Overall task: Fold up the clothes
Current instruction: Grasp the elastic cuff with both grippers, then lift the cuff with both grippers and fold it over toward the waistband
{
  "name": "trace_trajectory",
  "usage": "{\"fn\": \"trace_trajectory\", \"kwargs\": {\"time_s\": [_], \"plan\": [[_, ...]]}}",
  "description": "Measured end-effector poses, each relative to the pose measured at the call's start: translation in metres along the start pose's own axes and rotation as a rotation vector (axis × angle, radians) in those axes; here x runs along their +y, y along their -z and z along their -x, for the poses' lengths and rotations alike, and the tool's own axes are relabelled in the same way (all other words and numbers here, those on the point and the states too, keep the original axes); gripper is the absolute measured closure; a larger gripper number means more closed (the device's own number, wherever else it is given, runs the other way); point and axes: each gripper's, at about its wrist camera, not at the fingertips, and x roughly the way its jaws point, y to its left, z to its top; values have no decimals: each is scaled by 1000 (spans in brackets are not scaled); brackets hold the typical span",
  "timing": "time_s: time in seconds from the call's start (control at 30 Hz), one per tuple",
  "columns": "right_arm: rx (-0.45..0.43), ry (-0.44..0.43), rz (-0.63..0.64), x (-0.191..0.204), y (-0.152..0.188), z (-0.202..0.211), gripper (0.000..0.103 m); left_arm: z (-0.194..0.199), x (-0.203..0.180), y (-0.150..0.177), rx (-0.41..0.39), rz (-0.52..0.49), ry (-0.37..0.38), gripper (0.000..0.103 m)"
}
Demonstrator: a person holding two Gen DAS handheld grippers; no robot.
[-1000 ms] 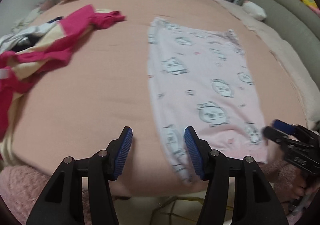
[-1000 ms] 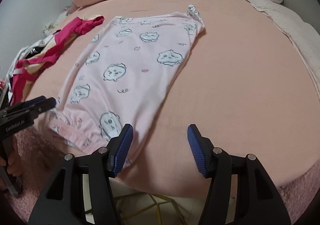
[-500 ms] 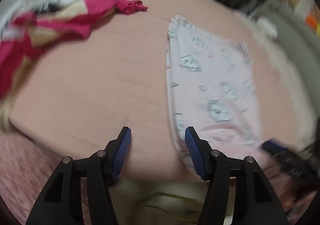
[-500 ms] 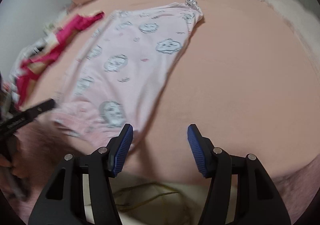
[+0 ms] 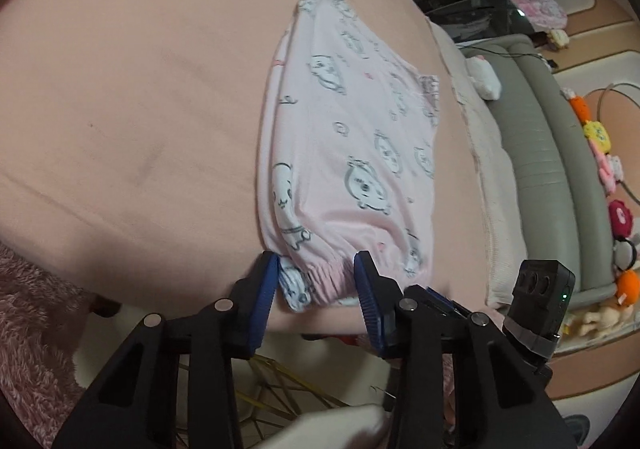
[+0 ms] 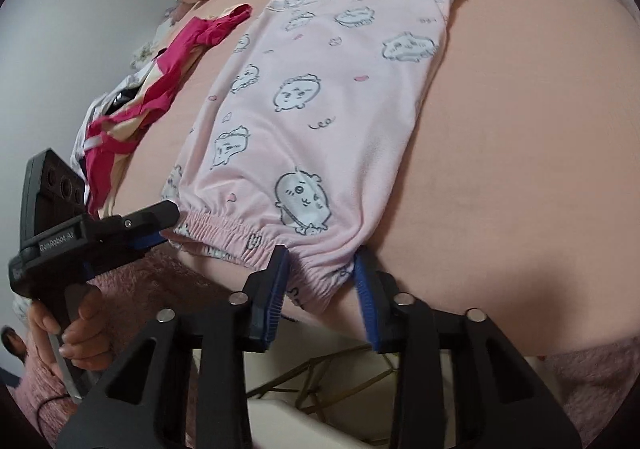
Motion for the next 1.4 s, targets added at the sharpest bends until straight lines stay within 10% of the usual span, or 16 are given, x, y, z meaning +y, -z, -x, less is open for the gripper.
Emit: {"fn": "trace_trajectory", "kwargs": {"time_s": [0.43,0.6,1.4], "plan": [[16,-41,-11,1,-3,-8,69,-9,2,1,15,27,3,64],[1,-36,31,9,-2,2,86,4,-12,6,-25,-14,7,84],[13,-164,-78,-3,9,55,88,24,-24,12,19,40,120,84]]}}
